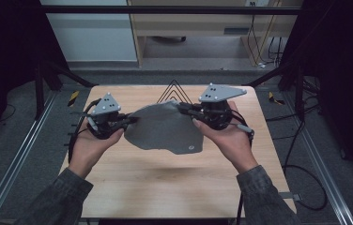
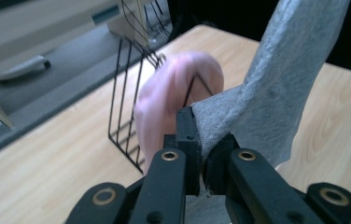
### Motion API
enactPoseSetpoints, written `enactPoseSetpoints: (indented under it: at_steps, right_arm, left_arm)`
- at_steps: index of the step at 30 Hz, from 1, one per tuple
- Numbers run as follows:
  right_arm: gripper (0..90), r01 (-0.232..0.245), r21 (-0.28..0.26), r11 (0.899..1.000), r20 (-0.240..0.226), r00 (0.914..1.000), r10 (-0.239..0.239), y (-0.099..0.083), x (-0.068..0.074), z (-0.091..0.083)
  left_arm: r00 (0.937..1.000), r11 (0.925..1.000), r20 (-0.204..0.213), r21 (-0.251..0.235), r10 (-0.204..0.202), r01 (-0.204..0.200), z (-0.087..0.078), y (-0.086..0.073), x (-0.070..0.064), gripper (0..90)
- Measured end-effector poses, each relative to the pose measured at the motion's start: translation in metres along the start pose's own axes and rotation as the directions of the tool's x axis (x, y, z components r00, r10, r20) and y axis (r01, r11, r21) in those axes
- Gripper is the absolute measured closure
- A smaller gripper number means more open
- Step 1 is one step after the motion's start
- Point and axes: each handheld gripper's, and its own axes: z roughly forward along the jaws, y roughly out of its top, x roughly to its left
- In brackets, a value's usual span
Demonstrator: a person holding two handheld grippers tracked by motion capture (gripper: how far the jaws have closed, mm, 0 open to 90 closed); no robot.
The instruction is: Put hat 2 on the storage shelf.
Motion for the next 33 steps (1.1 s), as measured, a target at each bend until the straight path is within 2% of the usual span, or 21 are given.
enactPoseSetpoints:
  at_steps: [3,4,7,10,14,15,16,17,20,33]
  right_arm:
    - [87.0,-0.008,-0.026,1.000,0.016,0.9998,0.008,0.008,-0.005,-0.009]
    - [87.0,-0.012,-0.032,0.999,0.017,0.9998,0.012,0.010,-0.007,-0.011]
    - [87.0,-0.009,-0.047,0.999,0.030,0.9995,0.010,0.018,-0.013,-0.018]
    - [87.0,-0.014,-0.070,0.997,0.036,0.9992,0.017,0.026,-0.019,-0.023]
    - [87.0,-0.012,-0.084,0.996,0.057,0.9983,0.017,0.034,-0.028,-0.028]
    - [87.0,-0.012,-0.084,0.996,0.057,0.9983,0.017,0.034,-0.028,-0.028]
    - [87.0,-0.024,-0.089,0.996,0.063,0.9976,0.030,0.036,-0.034,-0.029]
    - [87.0,-0.024,-0.089,0.996,0.063,0.9976,0.030,0.036,-0.034,-0.029]
    - [87.0,-0.034,-0.092,0.995,0.077,0.9961,0.042,0.038,-0.046,-0.027]
    - [87.0,-0.053,-0.137,0.989,0.118,0.9905,0.070,0.045,-0.067,-0.025]
  left_arm:
    - [1.0000,0.9996,-0.002,-0.029,-0.001,0.001,-0.002,0.019,-0.001,86.9]
    - [1.0000,0.9996,-0.002,-0.029,-0.001,0.001,-0.002,0.019,-0.001,86.9]
    - [0.9999,0.9991,-0.006,-0.040,0.014,-0.015,-0.003,0.033,0.000,86.9]
    - [0.9999,0.9967,-0.012,-0.080,0.011,-0.012,-0.004,0.050,0.003,86.9]
    - [0.9997,0.9940,-0.017,-0.107,0.019,-0.020,-0.004,0.066,0.004,86.9]
    - [0.9997,0.9940,-0.017,-0.107,0.019,-0.020,-0.004,0.066,0.004,86.9]
    - [0.9997,0.9922,-0.016,-0.123,0.017,-0.019,-0.002,0.072,0.005,86.9]
    - [0.9997,0.9922,-0.016,-0.123,0.017,-0.019,-0.002,0.072,0.005,86.9]
    - [0.9997,0.9910,-0.014,-0.133,0.018,-0.020,0.003,0.080,0.008,86.9]
    - [0.9998,0.9846,-0.018,-0.175,-0.002,-0.001,0.017,0.094,0.015,87.0]
